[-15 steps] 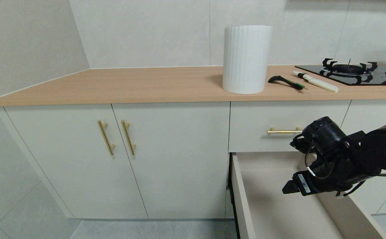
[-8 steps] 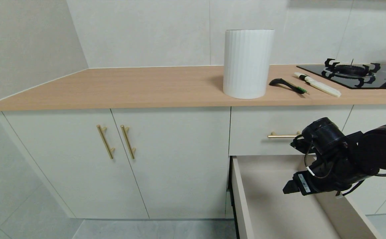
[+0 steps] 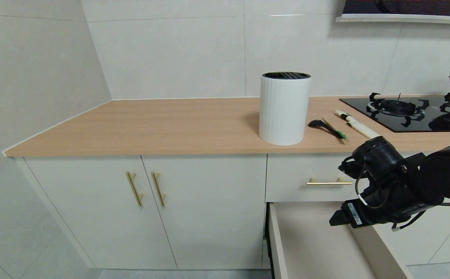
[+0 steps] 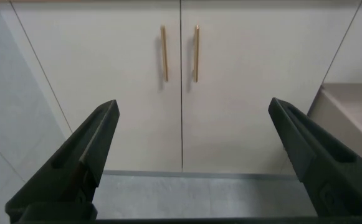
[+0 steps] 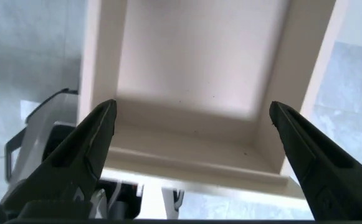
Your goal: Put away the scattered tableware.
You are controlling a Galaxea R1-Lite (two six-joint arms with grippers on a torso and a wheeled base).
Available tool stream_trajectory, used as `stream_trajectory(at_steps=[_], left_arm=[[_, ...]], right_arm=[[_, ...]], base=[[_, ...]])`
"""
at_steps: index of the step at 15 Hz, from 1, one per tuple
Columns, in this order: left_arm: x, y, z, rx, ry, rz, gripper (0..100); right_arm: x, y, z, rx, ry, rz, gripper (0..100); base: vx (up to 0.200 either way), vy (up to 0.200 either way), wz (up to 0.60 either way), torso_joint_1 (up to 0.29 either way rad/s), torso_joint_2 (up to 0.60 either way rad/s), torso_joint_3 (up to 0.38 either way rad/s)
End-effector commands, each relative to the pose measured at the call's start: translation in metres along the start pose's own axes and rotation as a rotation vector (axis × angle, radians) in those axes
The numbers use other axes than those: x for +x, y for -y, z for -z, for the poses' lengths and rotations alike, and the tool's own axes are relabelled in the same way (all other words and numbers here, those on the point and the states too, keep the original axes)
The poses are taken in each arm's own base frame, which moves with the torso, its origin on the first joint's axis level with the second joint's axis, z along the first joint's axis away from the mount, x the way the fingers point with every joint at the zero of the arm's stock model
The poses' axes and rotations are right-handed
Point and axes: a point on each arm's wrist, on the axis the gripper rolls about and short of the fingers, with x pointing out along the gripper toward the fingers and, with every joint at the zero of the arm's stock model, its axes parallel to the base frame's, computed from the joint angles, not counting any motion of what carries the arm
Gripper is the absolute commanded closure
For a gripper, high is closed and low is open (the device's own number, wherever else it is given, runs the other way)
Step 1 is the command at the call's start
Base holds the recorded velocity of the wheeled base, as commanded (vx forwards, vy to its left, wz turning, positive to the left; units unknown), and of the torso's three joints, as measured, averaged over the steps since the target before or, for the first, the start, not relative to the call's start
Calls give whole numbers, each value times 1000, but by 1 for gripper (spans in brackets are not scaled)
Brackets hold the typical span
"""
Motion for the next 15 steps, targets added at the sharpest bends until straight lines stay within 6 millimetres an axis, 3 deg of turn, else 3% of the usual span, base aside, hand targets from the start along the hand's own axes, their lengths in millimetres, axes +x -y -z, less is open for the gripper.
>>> stream_trajectory(at_steps=[1, 6, 10, 11, 15], left_arm=[[0, 0, 0, 0, -1, -1, 0], [0, 0, 0, 0, 0, -1, 0], [0, 0, 0, 0, 0, -1, 0], [0, 0, 0, 0, 0, -1, 0], [0, 0, 0, 0, 0, -1, 0]], right_arm=[[0, 0, 0, 0, 0, 0, 0], [1, 0, -1, 1, 12, 15, 0], [24, -5, -6, -3, 74, 117, 0], [25, -9, -13, 3, 129, 122, 0], [-10, -11, -83, 75, 451, 68, 0]], base=[[0, 0, 0, 168, -471, -266], [0, 0, 0, 186, -451, -262], [0, 0, 0, 42, -96, -60], [0, 0, 0, 0, 0, 0], [0, 0, 0, 0, 0, 0]])
